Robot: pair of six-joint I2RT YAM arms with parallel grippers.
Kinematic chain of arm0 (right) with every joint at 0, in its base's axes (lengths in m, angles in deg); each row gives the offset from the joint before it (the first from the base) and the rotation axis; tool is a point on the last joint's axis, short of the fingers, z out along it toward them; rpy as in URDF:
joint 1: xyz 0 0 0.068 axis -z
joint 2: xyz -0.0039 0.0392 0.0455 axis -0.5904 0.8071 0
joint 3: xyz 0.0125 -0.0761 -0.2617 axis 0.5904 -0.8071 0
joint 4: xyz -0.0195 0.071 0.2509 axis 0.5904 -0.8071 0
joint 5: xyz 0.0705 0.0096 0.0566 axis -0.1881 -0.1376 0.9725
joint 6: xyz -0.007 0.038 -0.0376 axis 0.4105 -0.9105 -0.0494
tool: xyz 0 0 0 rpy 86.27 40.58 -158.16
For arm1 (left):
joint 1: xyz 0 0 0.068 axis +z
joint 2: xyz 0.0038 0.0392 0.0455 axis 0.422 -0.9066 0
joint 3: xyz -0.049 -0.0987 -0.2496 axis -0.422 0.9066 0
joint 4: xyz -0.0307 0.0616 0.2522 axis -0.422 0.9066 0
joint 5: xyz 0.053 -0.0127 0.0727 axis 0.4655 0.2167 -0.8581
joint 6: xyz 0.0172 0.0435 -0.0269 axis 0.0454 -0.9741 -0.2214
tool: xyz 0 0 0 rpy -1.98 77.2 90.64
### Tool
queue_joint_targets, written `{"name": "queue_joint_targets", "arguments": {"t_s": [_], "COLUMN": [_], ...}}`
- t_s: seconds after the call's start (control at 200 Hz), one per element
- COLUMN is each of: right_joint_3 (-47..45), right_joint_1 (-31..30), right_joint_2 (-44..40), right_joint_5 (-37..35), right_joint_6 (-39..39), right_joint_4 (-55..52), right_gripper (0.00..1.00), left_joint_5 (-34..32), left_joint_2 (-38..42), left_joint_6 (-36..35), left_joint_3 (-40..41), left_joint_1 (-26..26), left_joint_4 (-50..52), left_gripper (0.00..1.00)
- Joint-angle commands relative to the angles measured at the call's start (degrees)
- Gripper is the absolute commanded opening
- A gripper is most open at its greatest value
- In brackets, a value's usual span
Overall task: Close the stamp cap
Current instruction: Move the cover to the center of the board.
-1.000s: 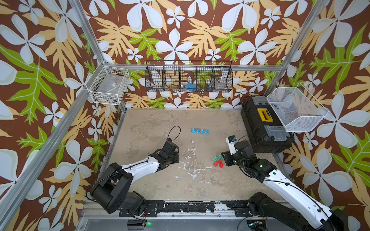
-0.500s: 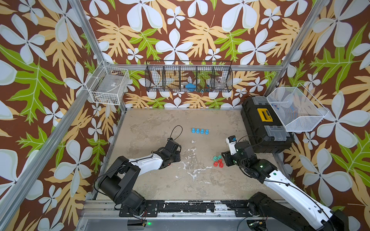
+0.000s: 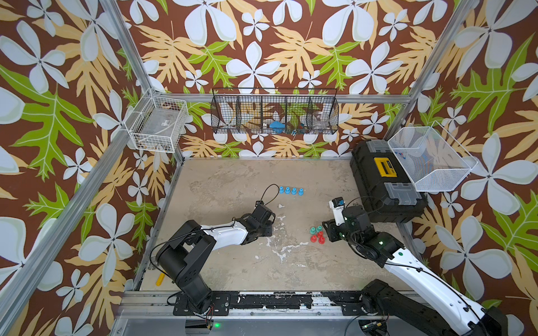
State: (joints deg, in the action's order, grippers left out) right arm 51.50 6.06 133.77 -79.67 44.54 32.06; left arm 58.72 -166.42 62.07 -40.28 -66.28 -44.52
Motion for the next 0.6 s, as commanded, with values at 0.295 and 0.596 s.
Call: {"name": "queue_joint_targets", "arguments": {"t_s": [0.295, 0.596], "right_joint_3": [-0.08, -0.07], "right_joint_1": [-0.05, -0.03], "right_joint_2": [-0.56, -0.14], "right_joint_5": [-0.38, -0.72], "right_joint_6": [-0.57, -0.52], "right_joint_4": [0.93, 0.66], "right_gripper": [0.38, 0.38], "left_joint_5": [1.09, -0.26], "left_joint_2": [-3.32, 2.22], "left_joint_6": [1.22, 0.4], "left_joint_3": [-5.97, -6.17], "left_joint_1": [-7.38, -7.37], "left_joint_4": [2.52, 5.31], "left_gripper": [0.41, 0.4]}}
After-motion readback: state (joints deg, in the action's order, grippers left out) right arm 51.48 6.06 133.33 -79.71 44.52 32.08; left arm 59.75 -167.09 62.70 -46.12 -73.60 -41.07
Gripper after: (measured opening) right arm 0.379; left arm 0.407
